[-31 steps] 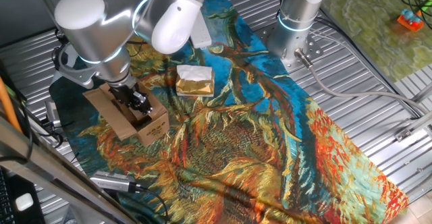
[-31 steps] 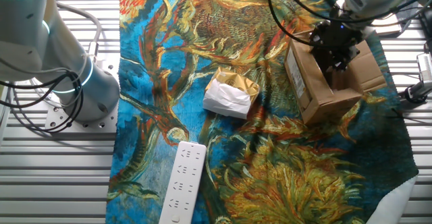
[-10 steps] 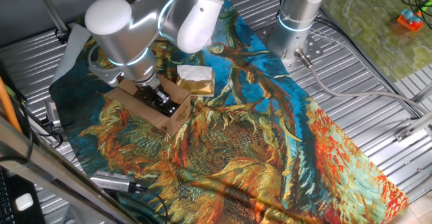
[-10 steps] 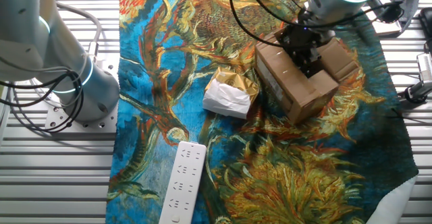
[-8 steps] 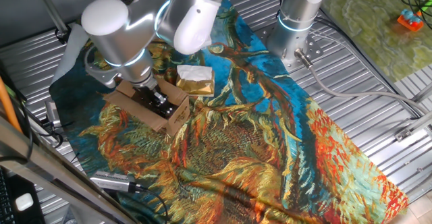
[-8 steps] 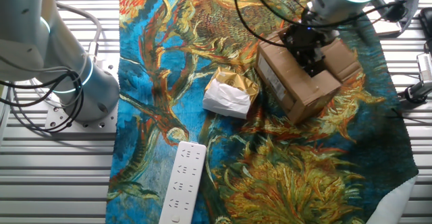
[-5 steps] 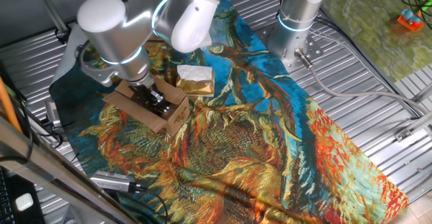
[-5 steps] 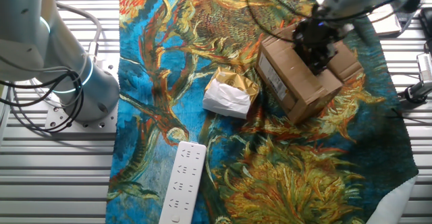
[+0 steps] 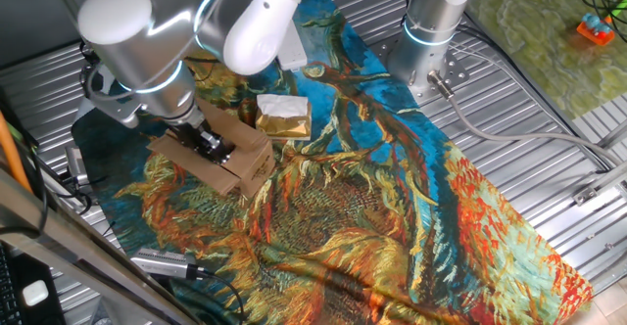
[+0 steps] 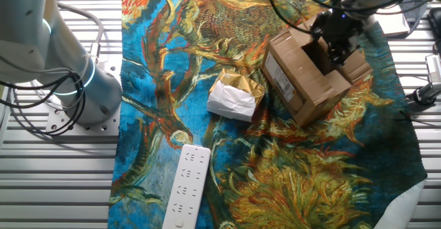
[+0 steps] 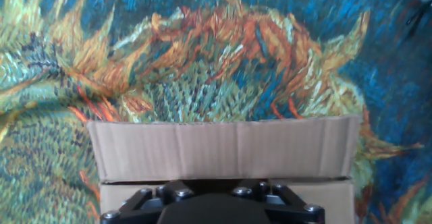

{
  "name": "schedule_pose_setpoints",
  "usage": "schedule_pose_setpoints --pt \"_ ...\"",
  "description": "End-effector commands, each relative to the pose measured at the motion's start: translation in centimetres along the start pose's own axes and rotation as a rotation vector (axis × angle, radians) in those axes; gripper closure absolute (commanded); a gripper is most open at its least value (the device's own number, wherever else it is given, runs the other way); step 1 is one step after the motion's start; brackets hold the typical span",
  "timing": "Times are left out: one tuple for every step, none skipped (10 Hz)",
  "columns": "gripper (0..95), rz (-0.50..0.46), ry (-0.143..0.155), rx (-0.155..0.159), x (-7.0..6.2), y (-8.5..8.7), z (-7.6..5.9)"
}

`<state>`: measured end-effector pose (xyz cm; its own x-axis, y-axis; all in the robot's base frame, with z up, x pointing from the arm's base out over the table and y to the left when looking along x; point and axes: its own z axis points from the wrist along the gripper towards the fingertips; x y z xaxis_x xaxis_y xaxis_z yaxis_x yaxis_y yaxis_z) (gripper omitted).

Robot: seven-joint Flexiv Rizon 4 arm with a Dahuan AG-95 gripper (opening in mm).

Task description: Cover the box

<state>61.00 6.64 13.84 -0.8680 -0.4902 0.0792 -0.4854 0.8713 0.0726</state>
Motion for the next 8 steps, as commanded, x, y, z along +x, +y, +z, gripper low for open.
schedule_pose_setpoints --pt "57.0 -0.011 0.006 -0.002 0.4 0.1 -0.6" --pt "57.0 -0.017 0.011 0.001 0.8 0.2 -1.0" --pt "57.0 -0.021 0.015 0.005 1.0 0.3 -1.2" --pt "57.0 -0.023 0.017 0.008 1.3 0.3 -1.5" --pt "57.0 -0.017 0.02 0.01 1.5 0.4 -1.9" --pt "57.0 -0.014 0.023 0.016 1.6 0.5 -2.2" --pt "57.0 -0.014 0.025 0.017 1.6 0.5 -2.4" --pt "57.0 -0.015 0.03 0.019 1.8 0.5 -2.7"
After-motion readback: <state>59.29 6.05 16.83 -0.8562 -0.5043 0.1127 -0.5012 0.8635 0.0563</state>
